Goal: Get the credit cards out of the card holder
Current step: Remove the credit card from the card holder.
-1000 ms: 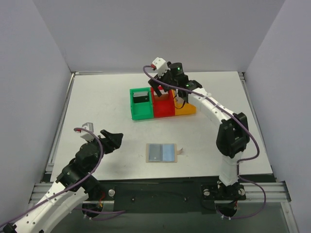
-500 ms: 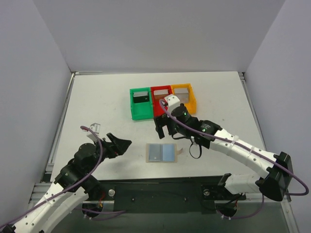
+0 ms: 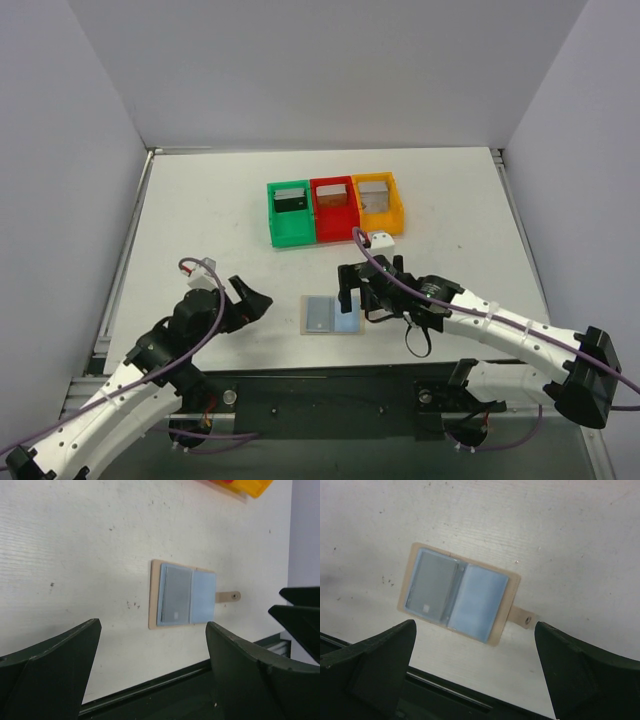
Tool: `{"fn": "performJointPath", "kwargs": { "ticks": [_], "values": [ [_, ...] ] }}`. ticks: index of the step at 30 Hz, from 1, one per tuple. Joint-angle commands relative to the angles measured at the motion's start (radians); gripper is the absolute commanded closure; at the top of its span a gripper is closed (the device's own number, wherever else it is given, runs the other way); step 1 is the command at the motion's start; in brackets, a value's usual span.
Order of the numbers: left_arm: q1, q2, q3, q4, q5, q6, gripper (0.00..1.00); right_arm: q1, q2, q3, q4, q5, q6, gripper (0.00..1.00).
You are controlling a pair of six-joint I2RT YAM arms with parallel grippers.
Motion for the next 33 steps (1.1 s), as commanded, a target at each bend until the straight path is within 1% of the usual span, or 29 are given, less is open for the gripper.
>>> {"fn": "performJointPath", "kwargs": {
  "ticks": [1, 3, 4, 6, 8, 9, 10, 13, 14, 15, 16, 18, 19, 20, 21, 22, 23, 24, 26, 27, 30, 33],
  "values": [
    [0.005, -0.085, 0.015, -0.050, -0.158, -0.092, 0.03, -0.006, -0.042, -0.018, -0.067, 0.067, 0.131, 0.00],
    [0.007, -0.142, -0.004, -0.047, -0.166, -0.108, 0.03, -0.012, -0.075, -0.049, -0.073, 0.098, 0.193, 0.00],
    [0.007, -0.182, -0.022, -0.021, -0.143, -0.109, 0.03, -0.018, -0.084, -0.064, -0.070, 0.101, 0.214, 0.00],
    [0.008, -0.210, -0.051, 0.034, -0.082, -0.085, 0.03, -0.018, -0.105, -0.084, -0.037, 0.081, 0.163, 0.00],
    [0.007, -0.189, -0.053, 0.048, -0.025, -0.047, 0.04, 0.006, -0.101, -0.069, -0.044, 0.067, 0.098, 0.04],
    [0.010, -0.176, -0.050, 0.048, -0.010, -0.028, 0.05, 0.028, -0.081, -0.045, -0.053, 0.104, 0.087, 0.07],
    [0.008, -0.144, -0.045, 0.048, 0.016, -0.020, 0.05, 0.074, -0.066, -0.031, -0.069, 0.125, 0.060, 0.08],
    [0.007, -0.083, -0.028, 0.060, 0.076, 0.010, 0.08, 0.158, 0.069, 0.057, -0.101, 0.217, 0.017, 0.14],
    [0.007, -0.060, -0.027, 0.064, 0.093, 0.013, 0.09, 0.192, 0.141, 0.090, -0.109, 0.227, 0.017, 0.16],
    [0.007, -0.044, -0.027, 0.067, 0.099, 0.013, 0.10, 0.201, 0.173, 0.106, -0.110, 0.230, 0.012, 0.18],
    [0.008, -0.043, -0.030, 0.074, 0.113, 0.013, 0.10, 0.221, 0.244, 0.136, -0.109, 0.231, 0.012, 0.19],
    [0.007, -0.041, -0.042, 0.091, 0.119, 0.013, 0.12, 0.238, 0.330, 0.178, -0.096, 0.233, 0.012, 0.21],
    [0.007, -0.046, -0.054, 0.100, 0.151, 0.012, 0.14, 0.241, 0.358, 0.187, -0.084, 0.218, 0.007, 0.22],
    [0.008, -0.052, -0.064, 0.119, 0.157, 0.009, 0.15, 0.241, 0.402, 0.202, -0.064, 0.206, 0.007, 0.27],
    [0.007, -0.066, -0.080, 0.139, 0.167, 0.006, 0.17, 0.241, 0.420, 0.208, -0.054, 0.202, 0.007, 0.29],
    [0.008, -0.070, -0.088, 0.146, 0.174, 0.004, 0.19, 0.241, 0.465, 0.227, -0.046, 0.198, 0.009, 0.35],
    [0.008, -0.079, -0.102, 0.152, 0.181, 0.004, 0.20, 0.241, 0.482, 0.235, -0.043, 0.193, 0.012, 0.38],
    [0.008, -0.084, -0.108, 0.154, 0.179, 0.004, 0.23, 0.240, 0.518, 0.251, -0.038, 0.184, 0.015, 0.45],
    [0.007, -0.092, -0.116, 0.148, 0.179, 0.004, 0.25, 0.241, 0.557, 0.268, -0.027, 0.175, 0.027, 0.54],
    [0.007, -0.093, -0.117, 0.146, 0.178, 0.004, 0.26, 0.241, 0.566, 0.267, -0.012, 0.173, 0.036, 0.55],
    [0.007, -0.093, -0.131, 0.145, 0.174, -0.005, 0.27, 0.241, 0.577, 0.252, 0.031, 0.150, 0.058, 0.56],
    [0.007, -0.098, -0.142, 0.152, 0.173, -0.017, 0.28, 0.240, 0.599, 0.244, 0.066, 0.132, 0.072, 0.54]
  ]
}}
